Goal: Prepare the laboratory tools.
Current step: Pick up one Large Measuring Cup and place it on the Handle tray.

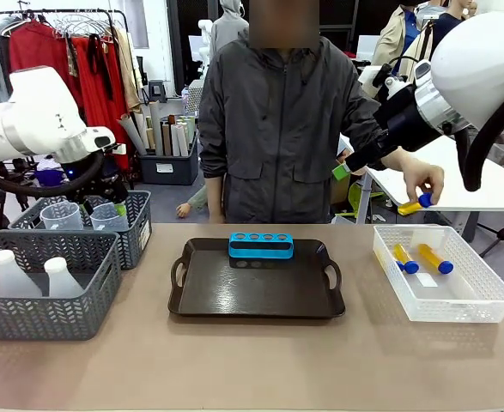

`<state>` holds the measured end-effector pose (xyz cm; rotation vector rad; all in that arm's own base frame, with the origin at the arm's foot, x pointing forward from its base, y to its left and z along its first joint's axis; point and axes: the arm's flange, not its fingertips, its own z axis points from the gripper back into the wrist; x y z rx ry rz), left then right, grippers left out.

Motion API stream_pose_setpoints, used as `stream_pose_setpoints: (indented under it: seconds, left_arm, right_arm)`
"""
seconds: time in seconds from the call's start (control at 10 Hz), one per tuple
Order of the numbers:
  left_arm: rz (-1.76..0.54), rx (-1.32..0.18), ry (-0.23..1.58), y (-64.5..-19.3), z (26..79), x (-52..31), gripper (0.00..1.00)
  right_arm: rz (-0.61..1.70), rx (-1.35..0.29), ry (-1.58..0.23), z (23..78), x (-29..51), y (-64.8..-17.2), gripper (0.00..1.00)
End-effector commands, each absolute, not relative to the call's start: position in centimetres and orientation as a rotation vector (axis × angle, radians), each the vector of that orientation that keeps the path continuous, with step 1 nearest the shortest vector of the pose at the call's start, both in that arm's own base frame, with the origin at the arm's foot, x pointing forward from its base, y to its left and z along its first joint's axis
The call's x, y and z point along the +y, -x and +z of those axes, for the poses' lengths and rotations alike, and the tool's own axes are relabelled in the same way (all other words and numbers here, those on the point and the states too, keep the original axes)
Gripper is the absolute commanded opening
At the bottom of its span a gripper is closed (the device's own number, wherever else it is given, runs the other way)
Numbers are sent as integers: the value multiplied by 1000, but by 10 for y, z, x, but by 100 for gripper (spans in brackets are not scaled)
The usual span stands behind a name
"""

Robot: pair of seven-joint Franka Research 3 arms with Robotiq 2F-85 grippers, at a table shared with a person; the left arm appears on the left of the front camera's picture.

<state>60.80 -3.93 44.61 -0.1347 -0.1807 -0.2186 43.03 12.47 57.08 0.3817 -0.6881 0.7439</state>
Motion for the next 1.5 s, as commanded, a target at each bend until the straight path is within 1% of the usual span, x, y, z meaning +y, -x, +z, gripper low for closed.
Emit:
stream_pose_setpoints:
  seconds: [0.0, 0.2, 0.5, 0.9, 1.0, 1.4]
  left_arm:
    - [-154, -150, 92, -618, 440, -39, 100]
    - [-111, -150, 43, -620, 426, -34, 100]
    - [-99, -152, 21, -621, 406, -31, 100]
    - [-104, -221, 1, -631, 385, -27, 100]
    - [-92, -231, -34, -631, 383, -24, 100]
    - [-83, -246, -18, -626, 388, -22, 20]
  right_arm:
    - [750, -692, -403, 570, 124, -430, 100]
    - [750, -692, -403, 570, 124, -430, 100]
    - [750, -692, -403, 570, 124, -430, 100]
    - [750, -692, -403, 570, 124, -430, 100]
    - [750, -692, -403, 570, 124, -430, 100]
    - [750, -692, -403, 570, 124, -430, 100]
